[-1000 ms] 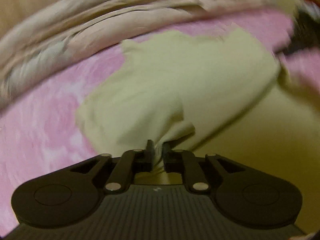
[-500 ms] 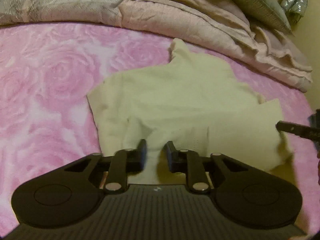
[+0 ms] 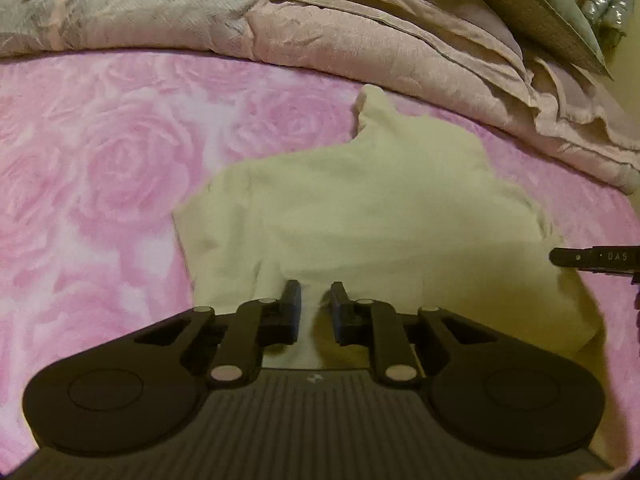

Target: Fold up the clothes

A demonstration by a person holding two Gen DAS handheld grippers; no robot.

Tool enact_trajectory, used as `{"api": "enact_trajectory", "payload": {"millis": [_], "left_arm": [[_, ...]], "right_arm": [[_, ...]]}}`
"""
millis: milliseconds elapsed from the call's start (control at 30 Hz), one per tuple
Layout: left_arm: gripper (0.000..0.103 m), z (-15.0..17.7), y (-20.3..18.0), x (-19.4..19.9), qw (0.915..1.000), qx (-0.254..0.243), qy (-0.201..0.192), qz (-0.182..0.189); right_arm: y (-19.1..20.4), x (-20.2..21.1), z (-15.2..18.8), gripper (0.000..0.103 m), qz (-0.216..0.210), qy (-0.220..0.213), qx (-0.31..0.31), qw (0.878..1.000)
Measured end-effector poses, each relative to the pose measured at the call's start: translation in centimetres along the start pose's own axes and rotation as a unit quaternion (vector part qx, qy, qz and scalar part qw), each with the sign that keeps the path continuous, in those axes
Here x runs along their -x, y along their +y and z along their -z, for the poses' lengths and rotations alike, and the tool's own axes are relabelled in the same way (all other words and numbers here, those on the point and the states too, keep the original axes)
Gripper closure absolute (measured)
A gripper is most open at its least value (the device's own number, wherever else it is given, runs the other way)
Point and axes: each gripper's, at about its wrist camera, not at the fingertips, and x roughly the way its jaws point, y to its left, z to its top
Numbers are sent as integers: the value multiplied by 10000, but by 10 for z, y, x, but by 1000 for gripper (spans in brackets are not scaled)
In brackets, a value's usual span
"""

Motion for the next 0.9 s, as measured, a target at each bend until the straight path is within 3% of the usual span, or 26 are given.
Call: {"api": "enact_trajectory", "payload": {"millis": [67,167,300,333,367,433,567,600,667,700,733,900], "left_arm": [[88,-13,3,10,10000,26,-63,59],[77,-42,18,9,9990,340,-203,220],[69,-90,28,-32,9962,629,-231,551],[68,-99,29,-46,9948,642,-274,739],[66,-107,28,-61,9930,703,-271,906],[65,-120,27,-91,9892,873,-24,1180],[64,-136,23,-134,9825,1133,360,1432],[64,-137,22,-142,9804,1194,406,1513],[71,-138,22,-147,9772,1242,320,1693],[78,-137,24,-147,9744,1260,258,1842],[100,-136,26,-144,9709,1251,175,2034],[100,-115,33,-97,9565,768,-534,2763]], "right_arm": [[-8,-8,-8,71,-72,201,-92,9997],[-21,-17,-26,24,-234,256,-235,9991],[-18,-56,-63,25,-701,349,-341,9963],[-15,-70,-71,28,-886,448,-435,9941],[-13,-85,-77,38,-1068,565,-608,9908],[-7,-116,-87,50,-1414,836,-982,9815],[10,-159,-98,53,-1643,1057,-1270,9725],[13,-166,-100,70,-1676,1089,-1282,9714],[18,-173,-101,88,-1722,1139,-1217,9708],[20,-172,-101,94,-1724,1108,-1120,9723],[23,-166,-100,94,-1692,962,-932,9764],[35,-97,-77,95,-1848,-139,234,9824]]}}
